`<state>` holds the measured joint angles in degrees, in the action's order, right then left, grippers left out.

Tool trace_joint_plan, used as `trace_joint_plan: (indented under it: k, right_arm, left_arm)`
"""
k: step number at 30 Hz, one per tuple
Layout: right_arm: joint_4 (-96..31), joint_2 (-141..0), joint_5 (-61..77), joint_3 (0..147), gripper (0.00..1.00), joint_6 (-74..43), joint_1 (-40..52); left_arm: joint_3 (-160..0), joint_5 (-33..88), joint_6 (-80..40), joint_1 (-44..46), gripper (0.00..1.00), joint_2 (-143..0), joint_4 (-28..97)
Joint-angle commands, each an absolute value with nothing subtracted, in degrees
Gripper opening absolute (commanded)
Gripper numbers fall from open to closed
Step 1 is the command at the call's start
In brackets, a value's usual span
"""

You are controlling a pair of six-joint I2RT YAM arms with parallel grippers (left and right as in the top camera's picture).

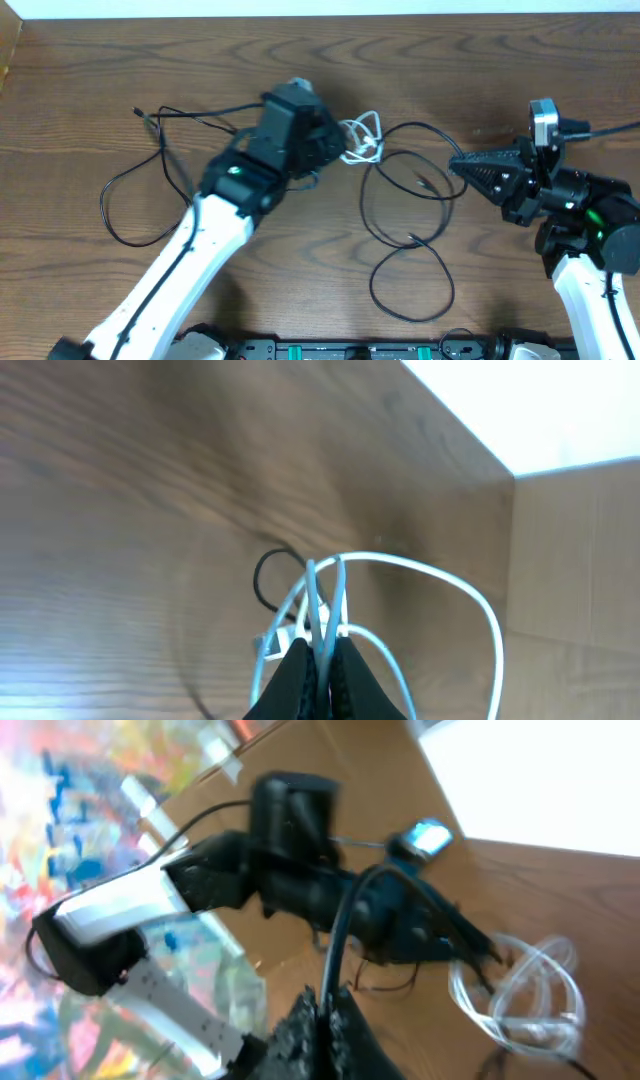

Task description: Untangle cables

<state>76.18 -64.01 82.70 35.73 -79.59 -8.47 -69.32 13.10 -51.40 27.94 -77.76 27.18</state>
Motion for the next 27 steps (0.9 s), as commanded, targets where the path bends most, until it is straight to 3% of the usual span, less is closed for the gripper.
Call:
trace_joint_plan:
  k: [1, 16, 27]
  right_arm:
    - [73.80, -64.10, 82.91, 36.27, 0.01, -72.90, -9.76]
    - [72.36, -64.14, 87.42, 36.27, 0.01, -71.70, -17.61]
    - [72.36, -64.16, 87.37, 36.27, 0.01, -71.68, -18.35]
  left_arm:
    - [-70.74, 8.67, -48.01, 23.44, 0.07, -74.04, 30.89]
    - [-70.74, 5.74, -46.33, 3.38, 0.08, -68.18, 40.99]
    - [-70.67, 13.08, -45.56, 3.99, 0.08, -68.84, 43.70]
